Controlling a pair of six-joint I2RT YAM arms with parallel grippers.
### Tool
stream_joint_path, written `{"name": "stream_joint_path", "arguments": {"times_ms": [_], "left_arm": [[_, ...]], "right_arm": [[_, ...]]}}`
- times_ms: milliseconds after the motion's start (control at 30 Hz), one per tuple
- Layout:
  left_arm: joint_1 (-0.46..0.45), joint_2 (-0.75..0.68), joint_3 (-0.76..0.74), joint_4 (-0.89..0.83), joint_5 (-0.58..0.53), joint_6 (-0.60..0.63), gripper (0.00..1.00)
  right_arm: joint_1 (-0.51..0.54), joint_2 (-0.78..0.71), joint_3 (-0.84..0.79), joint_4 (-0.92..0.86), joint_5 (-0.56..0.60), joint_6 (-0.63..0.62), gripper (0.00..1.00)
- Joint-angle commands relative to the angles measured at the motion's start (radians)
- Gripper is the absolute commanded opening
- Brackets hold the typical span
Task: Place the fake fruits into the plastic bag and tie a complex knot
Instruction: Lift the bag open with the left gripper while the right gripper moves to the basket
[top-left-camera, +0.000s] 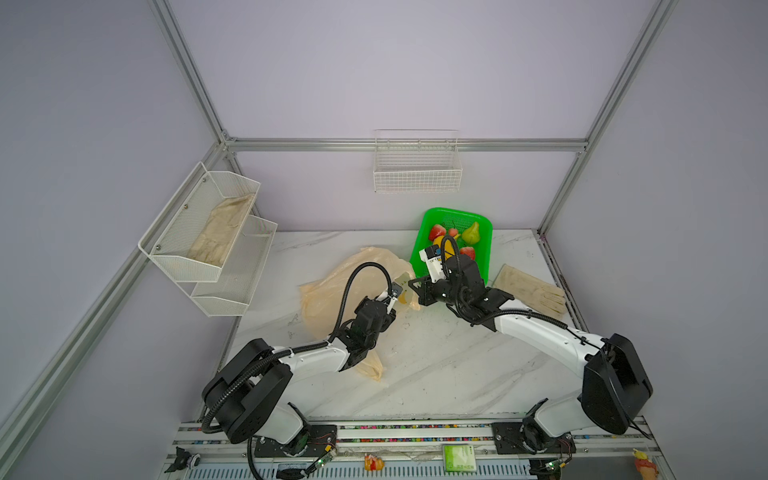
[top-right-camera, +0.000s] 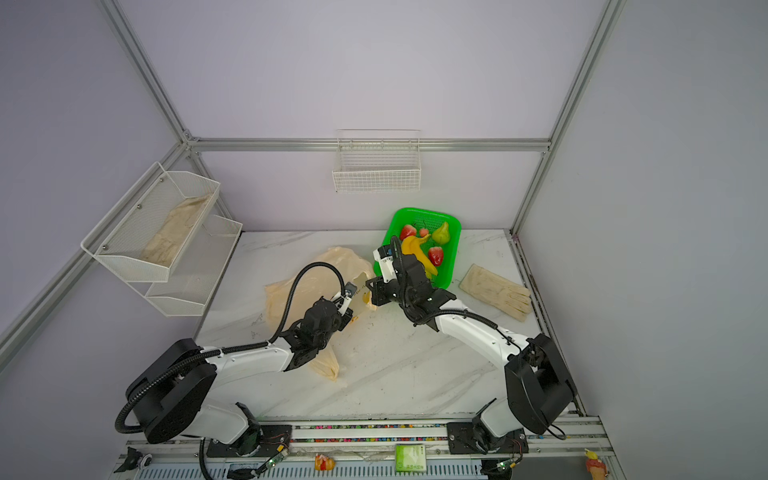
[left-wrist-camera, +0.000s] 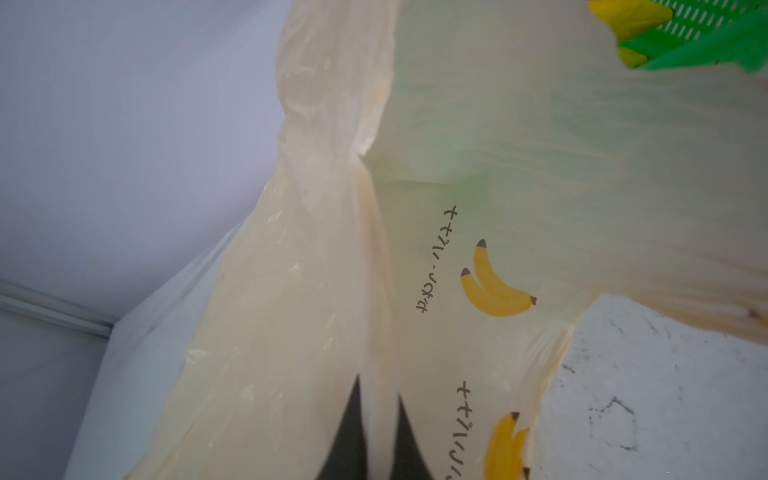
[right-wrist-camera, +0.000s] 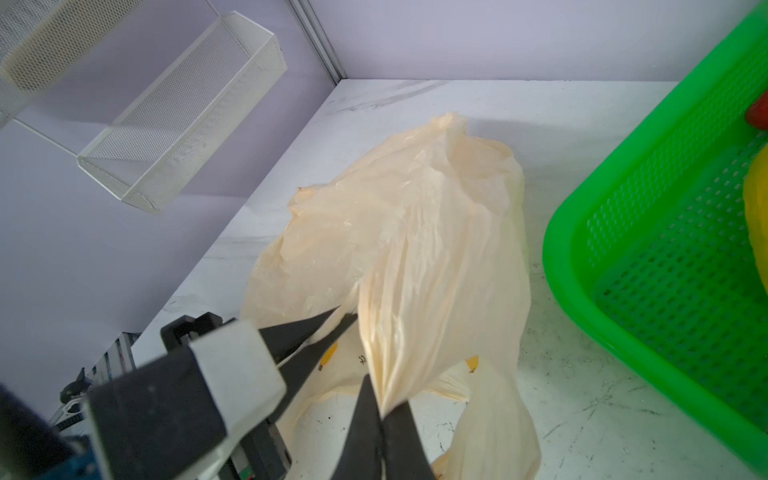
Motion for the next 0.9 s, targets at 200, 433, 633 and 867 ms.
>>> {"name": "stream_joint_path", "arguments": {"times_ms": [200, 433, 633, 867], "left_arm": [[0.005, -0.196, 0.221, -0.466, -0.023, -0.491, 0.0], [0.093, -0.181, 0.315, -0.588, 0.039, -0.532, 0.0], [0.18, -0.174, 0.345, -0.596, 0.159, -0.632, 0.0], [0.266, -0.187, 0.388, -0.682, 0.252, -0.766, 0.0]], "right_arm": [[-0.002, 0.267, 0.307, -0.065, 0.068, -0.12, 0.3], [-0.002, 0.234, 0.36, -0.14, 0.134, -0.173, 0.65], [-0.004, 0.005, 0.221, -0.151, 0.219, -0.185, 0.86], [-0.176, -0.045, 0.096, -0.084, 0.217, -0.133, 0.97]]}}
